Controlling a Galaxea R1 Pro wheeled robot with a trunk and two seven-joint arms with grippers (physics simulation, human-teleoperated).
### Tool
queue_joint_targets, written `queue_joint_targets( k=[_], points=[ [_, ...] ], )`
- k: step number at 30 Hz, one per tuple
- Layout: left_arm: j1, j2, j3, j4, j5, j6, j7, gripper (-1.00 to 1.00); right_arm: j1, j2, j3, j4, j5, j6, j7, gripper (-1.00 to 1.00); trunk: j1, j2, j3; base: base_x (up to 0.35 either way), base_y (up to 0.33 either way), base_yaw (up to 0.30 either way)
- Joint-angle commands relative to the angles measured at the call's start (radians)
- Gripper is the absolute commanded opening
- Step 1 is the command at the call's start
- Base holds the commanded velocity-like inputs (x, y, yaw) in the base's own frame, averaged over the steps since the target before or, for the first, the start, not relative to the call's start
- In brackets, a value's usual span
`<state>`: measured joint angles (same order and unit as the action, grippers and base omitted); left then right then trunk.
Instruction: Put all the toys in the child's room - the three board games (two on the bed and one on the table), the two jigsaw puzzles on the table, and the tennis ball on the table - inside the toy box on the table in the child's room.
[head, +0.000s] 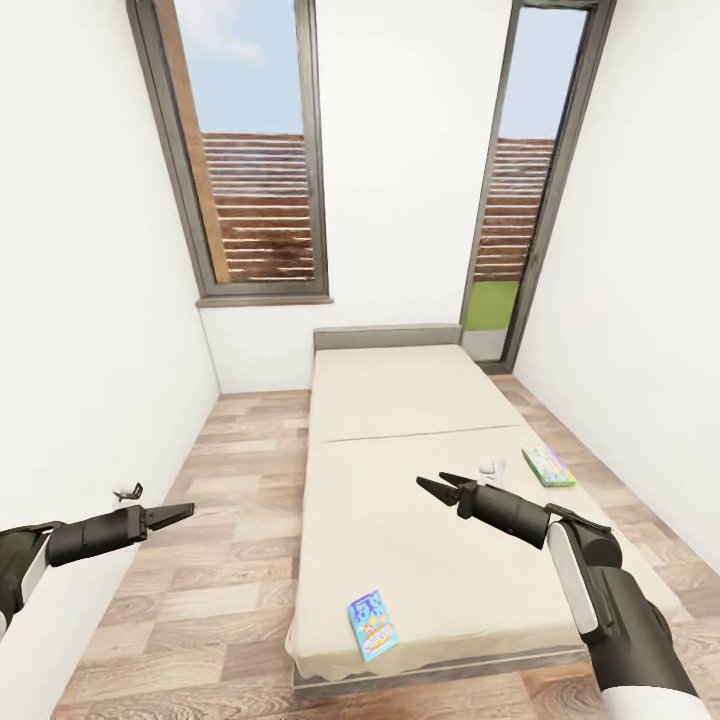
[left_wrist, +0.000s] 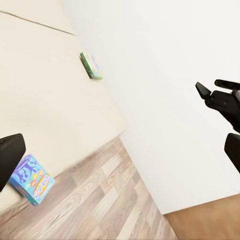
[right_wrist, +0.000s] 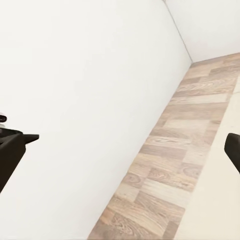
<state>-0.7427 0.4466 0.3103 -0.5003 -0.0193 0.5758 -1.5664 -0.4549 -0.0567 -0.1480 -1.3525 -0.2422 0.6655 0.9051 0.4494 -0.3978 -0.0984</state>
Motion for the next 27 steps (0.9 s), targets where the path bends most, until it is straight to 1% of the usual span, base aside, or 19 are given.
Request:
queue_joint_targets(
  k=[1, 5, 9, 27],
  points=[
    [-0.001, 0.000, 0.001, 0.000, -0.002, 0.010, -0.004, 1.00, -0.001, 0.000, -0.001, -0.001, -0.004, 0.006, 0.001, 1.00, 0.001, -0.002, -0.002, 0.000, -0.108, 0.243],
    [-0.001, 0.000, 0.001, 0.000, -0.002, 0.011, -0.004, 1.00, -0.001, 0.000, -0.001, 0.000, -0.002, 0.006, 0.000, 1.00, 0.001, -0.002, -0.002, 0.000, -0.109, 0.256],
    [-0.001, 0.000, 0.001, 0.000, -0.002, 0.011, -0.004, 1.00, -0.001, 0.000, -0.001, 0.001, -0.002, 0.006, 0.001, 1.00, 0.001, -0.002, -0.002, 0.000, -0.043, 0.131],
    [-0.001, 0.000, 0.001, 0.000, -0.002, 0.012, -0.004, 1.00, -0.001, 0.000, -0.001, 0.003, -0.004, 0.007, 0.001, 1.00, 0.001, -0.002, -0.002, -0.009, 0.014, 0.012]
  ],
)
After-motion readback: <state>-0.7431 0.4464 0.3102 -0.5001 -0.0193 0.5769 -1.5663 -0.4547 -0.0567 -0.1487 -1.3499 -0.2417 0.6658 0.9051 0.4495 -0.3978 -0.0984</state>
